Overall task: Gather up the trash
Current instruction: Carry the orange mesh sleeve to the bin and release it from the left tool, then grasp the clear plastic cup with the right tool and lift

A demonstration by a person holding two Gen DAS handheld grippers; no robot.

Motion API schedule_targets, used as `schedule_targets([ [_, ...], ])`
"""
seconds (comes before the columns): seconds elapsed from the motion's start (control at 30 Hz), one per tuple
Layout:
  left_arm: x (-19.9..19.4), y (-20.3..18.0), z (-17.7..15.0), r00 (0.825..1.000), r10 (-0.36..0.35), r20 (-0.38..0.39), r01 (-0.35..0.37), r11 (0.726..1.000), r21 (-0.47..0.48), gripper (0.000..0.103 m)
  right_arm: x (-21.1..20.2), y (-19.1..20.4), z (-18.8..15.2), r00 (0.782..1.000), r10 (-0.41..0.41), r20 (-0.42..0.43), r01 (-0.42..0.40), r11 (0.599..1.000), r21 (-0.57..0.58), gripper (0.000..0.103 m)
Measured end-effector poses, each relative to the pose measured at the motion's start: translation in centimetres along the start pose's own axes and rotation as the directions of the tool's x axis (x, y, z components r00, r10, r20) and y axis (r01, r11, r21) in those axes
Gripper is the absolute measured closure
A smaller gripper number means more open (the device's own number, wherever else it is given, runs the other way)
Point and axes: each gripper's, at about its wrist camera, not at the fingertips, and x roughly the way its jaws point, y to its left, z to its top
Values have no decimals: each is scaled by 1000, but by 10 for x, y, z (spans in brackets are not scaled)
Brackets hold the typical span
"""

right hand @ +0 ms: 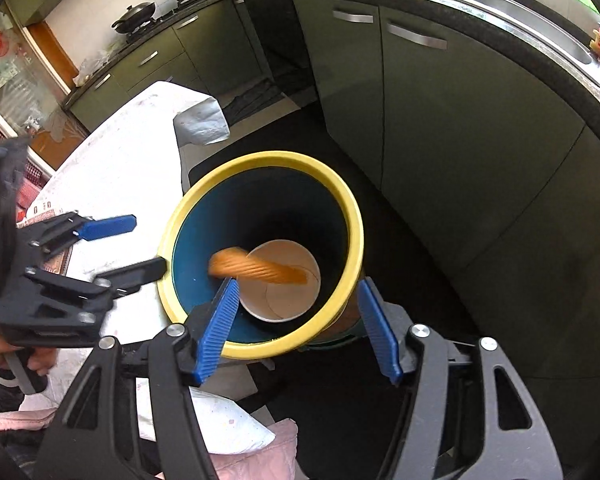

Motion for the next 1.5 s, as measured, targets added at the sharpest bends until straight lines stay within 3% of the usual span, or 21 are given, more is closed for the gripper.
schedule_targets([
  [0.27, -92, 21, -63, 988, 2, 155, -4, 1000, 13, 13, 1, 20, -7, 1000, 5, -4, -5, 999, -46, 43],
  [0.43, -149, 48, -109, 970, 44, 238, -41, 999, -18, 11, 5, 68, -6, 999, 40, -18, -42, 990, -132, 43],
  [0.53, -181, 75, -137, 952, 114, 284, -94, 992, -85, 11, 8, 112, -3, 996, 87, -26, -90, 975, -203, 43],
  [0.7, -233, 129, -189, 894, 295, 337, -229, 947, -224, 10, 8, 196, 3, 980, 194, -41, -197, 924, -327, 43],
  [0.8, -253, 158, -218, 871, 355, 339, -265, 921, -284, 10, 4, 252, 5, 959, 277, -64, -277, 860, -428, 43],
  [0.93, -265, 181, -249, 864, 383, 328, -277, 904, -326, 9, 2, 325, 2, 943, 323, -84, -312, 761, -569, 42],
  [1.07, -266, 190, -268, 863, 394, 318, -278, 894, -352, 9, 19, 383, 3, 939, 322, -117, -316, 684, -657, 31],
  [1.43, -259, 209, -291, 864, 399, 308, -255, 873, -416, 8, 70, 431, 4, 976, 180, -121, -209, 633, -746, 28],
  [1.47, -258, 209, -291, 865, 397, 307, -252, 873, -418, 8, 72, 431, 3, 976, 177, -124, -209, 629, -749, 28],
  [1.5, -257, 210, -291, 866, 395, 306, -250, 873, -418, 8, 76, 433, 1, 976, 172, -131, -210, 625, -752, 36],
])
